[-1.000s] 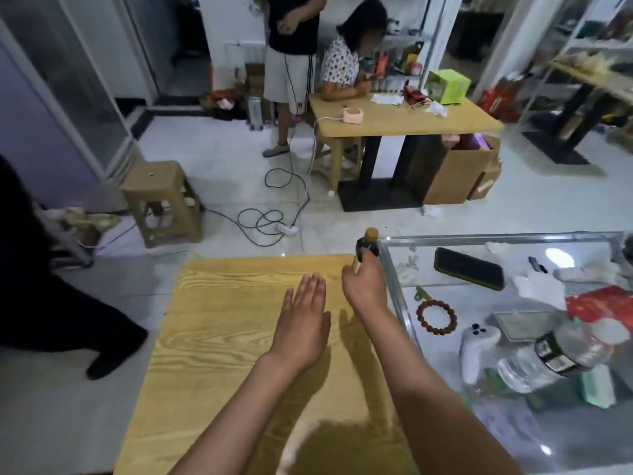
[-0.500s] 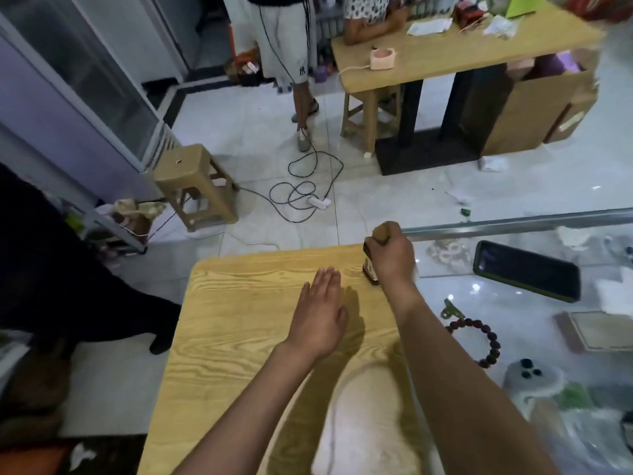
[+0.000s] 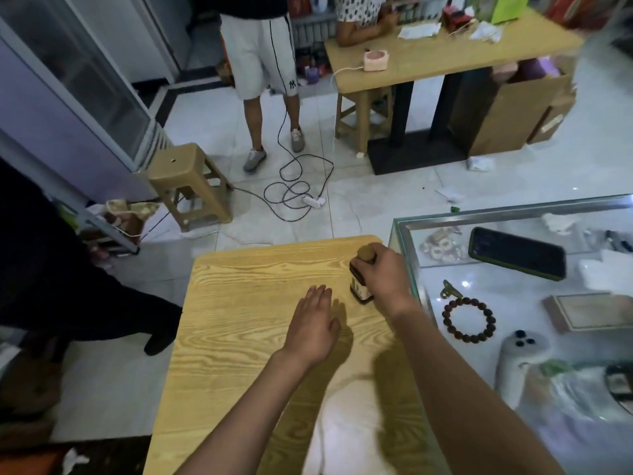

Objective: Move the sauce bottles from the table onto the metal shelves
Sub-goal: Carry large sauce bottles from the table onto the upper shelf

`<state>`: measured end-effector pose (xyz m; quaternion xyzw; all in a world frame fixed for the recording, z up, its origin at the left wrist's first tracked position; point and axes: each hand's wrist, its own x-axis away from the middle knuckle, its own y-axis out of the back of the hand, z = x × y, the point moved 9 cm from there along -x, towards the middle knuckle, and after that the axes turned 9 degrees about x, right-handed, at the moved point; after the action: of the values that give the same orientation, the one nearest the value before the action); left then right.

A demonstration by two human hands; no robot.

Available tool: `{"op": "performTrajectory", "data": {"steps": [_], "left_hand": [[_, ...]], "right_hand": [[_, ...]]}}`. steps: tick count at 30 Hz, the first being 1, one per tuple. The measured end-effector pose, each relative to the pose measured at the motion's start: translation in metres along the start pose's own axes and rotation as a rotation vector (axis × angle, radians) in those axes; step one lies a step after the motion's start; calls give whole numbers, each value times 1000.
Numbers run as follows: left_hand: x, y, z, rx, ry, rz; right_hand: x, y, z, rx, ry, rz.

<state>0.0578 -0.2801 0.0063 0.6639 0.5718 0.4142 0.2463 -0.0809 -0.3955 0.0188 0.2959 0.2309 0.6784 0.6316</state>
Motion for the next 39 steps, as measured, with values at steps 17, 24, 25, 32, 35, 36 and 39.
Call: {"op": "performTrajectory", "data": {"steps": [17,24,25,32,35,36,39], "left_hand": [[132,-88,78,254,-94,277],[179,-120,62,313,-177,369],[186,-122,53,295,-189,383],[249,-138,-54,264,-423,427],[305,-160,-126,393,-515,505],[325,-167,-149,423,-530,521],[407,-195,-230,437,-658,511]], "right_hand": [[265,-21,-33,-54,-352,-374],[338,10,-45,-122,-543,-557],[351,22,-50,-121,-574,-591],[470,119,-84,-355,-593,-804],[547,181,-102,-449,-590,-947],[570,201,-104,-474,-568,-986],[662,266,-111,-459,-520,-1115]]}}
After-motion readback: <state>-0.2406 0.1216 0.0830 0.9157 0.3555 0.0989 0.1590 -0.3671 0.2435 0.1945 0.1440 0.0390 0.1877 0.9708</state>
